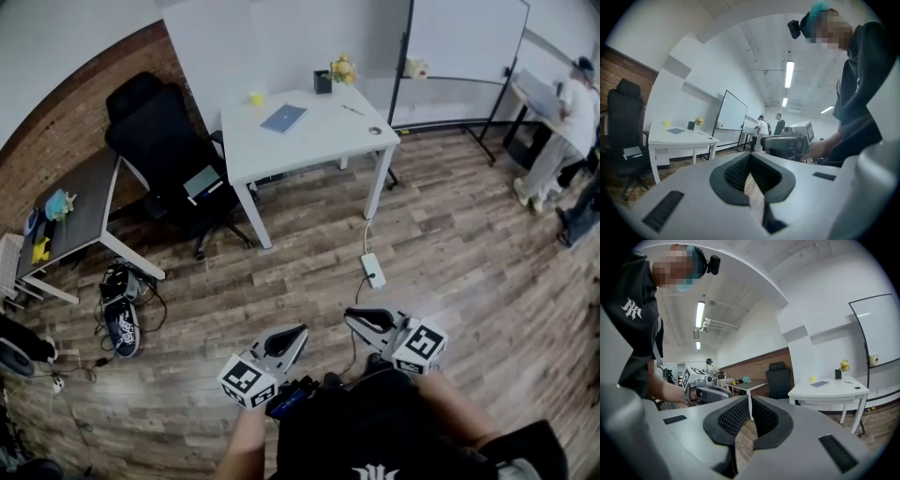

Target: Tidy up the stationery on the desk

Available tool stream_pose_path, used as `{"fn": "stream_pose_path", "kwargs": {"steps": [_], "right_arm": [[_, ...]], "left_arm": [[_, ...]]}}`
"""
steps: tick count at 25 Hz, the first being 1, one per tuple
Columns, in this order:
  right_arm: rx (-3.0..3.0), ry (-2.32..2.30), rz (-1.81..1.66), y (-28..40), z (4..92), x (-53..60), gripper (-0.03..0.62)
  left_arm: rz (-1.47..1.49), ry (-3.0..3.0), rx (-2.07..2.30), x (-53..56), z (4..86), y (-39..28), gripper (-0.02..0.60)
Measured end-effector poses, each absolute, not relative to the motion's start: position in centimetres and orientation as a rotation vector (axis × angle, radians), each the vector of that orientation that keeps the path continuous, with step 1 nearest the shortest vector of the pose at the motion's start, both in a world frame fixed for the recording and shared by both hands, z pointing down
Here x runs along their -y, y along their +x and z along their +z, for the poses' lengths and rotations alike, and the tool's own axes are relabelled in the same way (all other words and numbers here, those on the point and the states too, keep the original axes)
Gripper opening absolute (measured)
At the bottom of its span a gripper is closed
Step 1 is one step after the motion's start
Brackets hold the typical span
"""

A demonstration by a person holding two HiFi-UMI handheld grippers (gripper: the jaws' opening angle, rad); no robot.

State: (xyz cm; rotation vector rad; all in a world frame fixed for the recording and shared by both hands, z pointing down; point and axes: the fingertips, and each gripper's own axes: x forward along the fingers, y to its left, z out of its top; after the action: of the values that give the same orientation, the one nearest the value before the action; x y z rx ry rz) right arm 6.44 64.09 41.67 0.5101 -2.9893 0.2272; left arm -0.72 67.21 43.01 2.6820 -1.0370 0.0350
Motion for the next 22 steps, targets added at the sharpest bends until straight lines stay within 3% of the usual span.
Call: {"fn": "stream_pose_path", "kwargs": {"steps": [22], "right_arm": [[3.005,0.509,0.25,6.3,41.6,-59.9,0.046]], "left_arm": [[0.036,2.671,1.042,-63.4,43.2,-1.3,-0.003]]}}
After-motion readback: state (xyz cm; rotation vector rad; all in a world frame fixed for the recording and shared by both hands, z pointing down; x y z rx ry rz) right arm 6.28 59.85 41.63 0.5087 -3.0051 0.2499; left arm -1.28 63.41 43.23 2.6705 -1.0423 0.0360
